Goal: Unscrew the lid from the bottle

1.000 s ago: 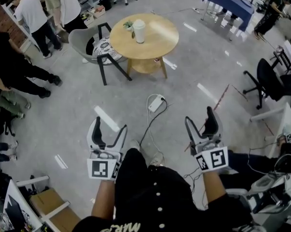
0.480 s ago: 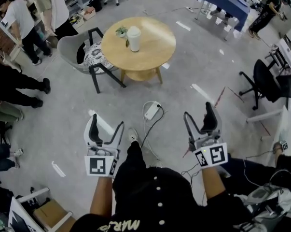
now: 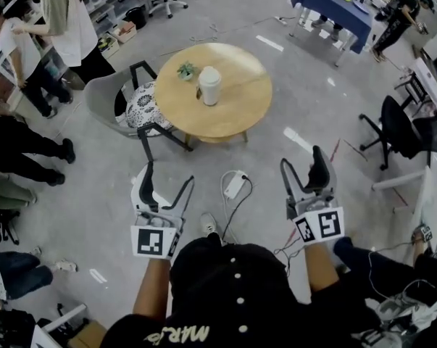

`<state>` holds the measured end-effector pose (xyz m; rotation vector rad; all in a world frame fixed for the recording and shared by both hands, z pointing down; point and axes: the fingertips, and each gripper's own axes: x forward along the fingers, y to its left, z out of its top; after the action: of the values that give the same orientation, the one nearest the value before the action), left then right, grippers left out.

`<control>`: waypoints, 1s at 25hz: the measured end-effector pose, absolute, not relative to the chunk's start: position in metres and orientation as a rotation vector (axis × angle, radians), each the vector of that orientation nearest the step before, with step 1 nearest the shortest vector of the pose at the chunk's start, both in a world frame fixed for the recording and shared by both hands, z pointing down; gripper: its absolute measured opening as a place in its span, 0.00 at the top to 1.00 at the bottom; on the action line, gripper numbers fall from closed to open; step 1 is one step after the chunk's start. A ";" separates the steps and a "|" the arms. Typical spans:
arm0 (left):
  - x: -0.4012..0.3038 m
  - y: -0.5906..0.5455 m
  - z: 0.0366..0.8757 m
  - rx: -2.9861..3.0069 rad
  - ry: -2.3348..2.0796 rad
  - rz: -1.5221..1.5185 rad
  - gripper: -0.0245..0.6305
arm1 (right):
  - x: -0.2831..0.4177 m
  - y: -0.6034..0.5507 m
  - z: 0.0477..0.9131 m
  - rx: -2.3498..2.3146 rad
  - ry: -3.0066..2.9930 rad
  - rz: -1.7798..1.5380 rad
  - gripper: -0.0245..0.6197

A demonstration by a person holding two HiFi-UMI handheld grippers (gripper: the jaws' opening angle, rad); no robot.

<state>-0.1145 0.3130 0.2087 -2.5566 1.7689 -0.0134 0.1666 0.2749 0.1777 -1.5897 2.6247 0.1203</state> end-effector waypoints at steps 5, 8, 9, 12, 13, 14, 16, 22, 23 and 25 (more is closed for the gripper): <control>-0.129 0.270 0.218 -2.615 1.687 -0.053 0.37 | 0.149 0.237 0.177 -1.637 2.577 0.110 0.44; -0.132 0.254 0.234 -2.654 1.657 -0.085 0.37 | 0.143 0.226 0.186 -1.663 2.580 0.099 0.44; -0.132 0.248 0.237 -2.663 1.654 -0.086 0.37 | 0.142 0.220 0.189 -1.670 2.582 0.092 0.44; -0.134 0.225 0.247 -2.682 1.648 -0.088 0.37 | 0.140 0.197 0.198 -1.689 2.581 0.079 0.44; -0.133 0.217 0.250 -2.686 1.649 -0.090 0.37 | 0.139 0.188 0.201 -1.692 2.581 0.078 0.44; -0.133 0.210 0.253 -2.689 1.651 -0.093 0.37 | 0.140 0.181 0.204 -1.691 2.584 0.077 0.44; -0.127 0.196 0.254 -2.685 1.660 -0.103 0.37 | 0.143 0.165 0.205 -1.675 2.597 0.077 0.45; -0.083 0.160 0.233 -2.696 1.684 0.000 0.37 | 0.168 0.114 0.194 -1.575 2.659 0.059 0.45; -0.078 0.152 0.234 -2.692 1.691 -0.008 0.37 | 0.170 0.104 0.193 -1.554 2.670 0.060 0.45; -0.066 0.137 0.231 -2.669 1.715 -0.022 0.37 | 0.175 0.084 0.191 -1.509 2.693 0.061 0.45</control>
<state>-0.0664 0.1370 0.2313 -2.6694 1.7152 -0.0217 0.1749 0.0842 0.1907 -1.5091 2.6931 0.0612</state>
